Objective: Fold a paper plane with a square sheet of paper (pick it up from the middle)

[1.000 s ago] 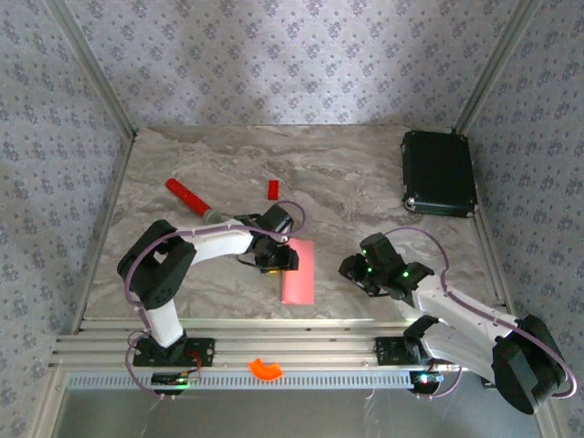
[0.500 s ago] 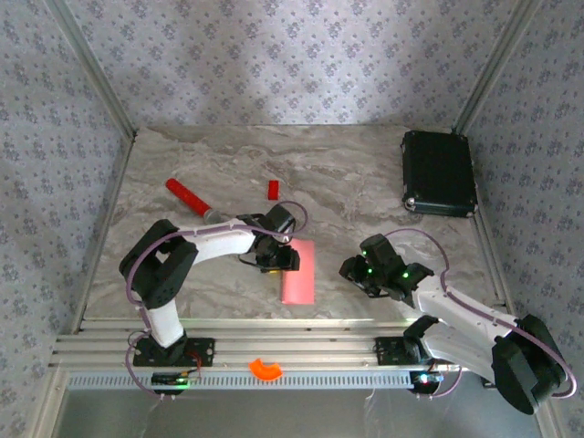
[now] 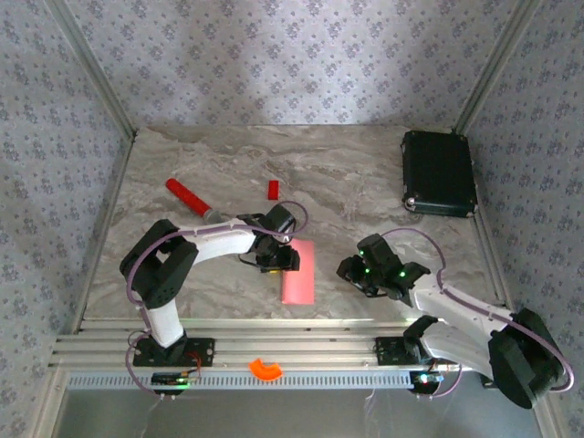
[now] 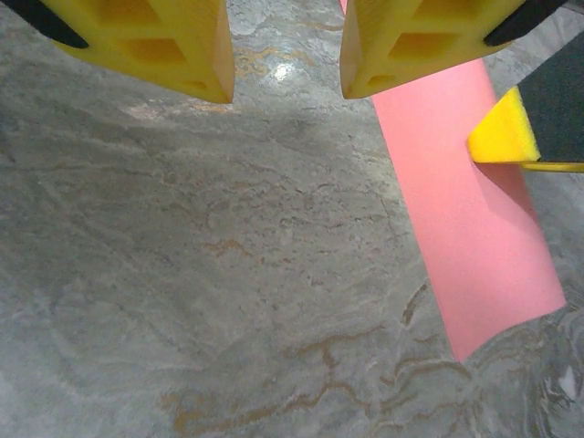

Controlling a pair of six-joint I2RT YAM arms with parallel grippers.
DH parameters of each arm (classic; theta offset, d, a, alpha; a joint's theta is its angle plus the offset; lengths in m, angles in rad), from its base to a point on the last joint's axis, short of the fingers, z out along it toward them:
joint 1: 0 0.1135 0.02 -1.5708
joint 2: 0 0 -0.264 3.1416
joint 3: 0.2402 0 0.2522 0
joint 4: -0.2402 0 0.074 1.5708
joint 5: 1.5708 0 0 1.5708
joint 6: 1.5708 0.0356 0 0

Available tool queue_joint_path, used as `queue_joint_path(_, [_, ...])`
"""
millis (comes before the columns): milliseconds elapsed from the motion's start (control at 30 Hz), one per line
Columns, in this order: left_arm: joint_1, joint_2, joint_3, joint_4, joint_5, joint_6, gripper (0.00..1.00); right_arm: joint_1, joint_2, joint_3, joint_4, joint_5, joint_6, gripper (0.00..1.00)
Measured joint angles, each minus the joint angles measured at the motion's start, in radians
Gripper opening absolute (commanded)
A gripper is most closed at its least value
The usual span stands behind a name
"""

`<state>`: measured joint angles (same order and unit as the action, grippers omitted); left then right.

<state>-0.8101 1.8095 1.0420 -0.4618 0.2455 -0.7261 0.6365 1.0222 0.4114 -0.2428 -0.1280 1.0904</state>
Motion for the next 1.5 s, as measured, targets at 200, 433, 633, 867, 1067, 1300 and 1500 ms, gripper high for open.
queue_joint_path(200, [0.000, 0.000, 0.001, -0.001, 0.000, 0.000, 0.52, 0.022, 0.075, 0.024, 0.021, -0.013, -0.009, 0.37])
queue_joint_path(433, [0.000, 0.000, 0.001, -0.001, 0.000, 0.000, 0.53, 0.050, 0.145, 0.061, 0.064, -0.026, -0.023, 0.28])
queue_joint_path(633, [0.000, 0.001, 0.001, -0.001, 0.000, 0.000, 0.52, 0.064, 0.198, 0.078, 0.111, -0.047, -0.036, 0.08])
queue_joint_path(867, [0.000, 0.001, 0.001, -0.001, 0.000, 0.000, 0.52, 0.084, 0.289, 0.129, 0.160, -0.066, -0.037, 0.02])
queue_joint_path(1067, [0.000, 0.001, 0.001, -0.001, 0.000, 0.000, 0.52, 0.108, 0.369, 0.188, 0.195, -0.071, -0.037, 0.01])
queue_joint_path(1300, [0.000, 0.001, 0.001, -0.001, 0.000, 0.000, 0.52, 0.112, 0.404, 0.213, 0.207, -0.071, -0.037, 0.00])
queue_joint_path(1500, [0.000, 0.002, 0.001, 0.000, 0.000, 0.000, 0.52, 0.115, 0.472, 0.233, 0.248, -0.102, -0.037, 0.00])
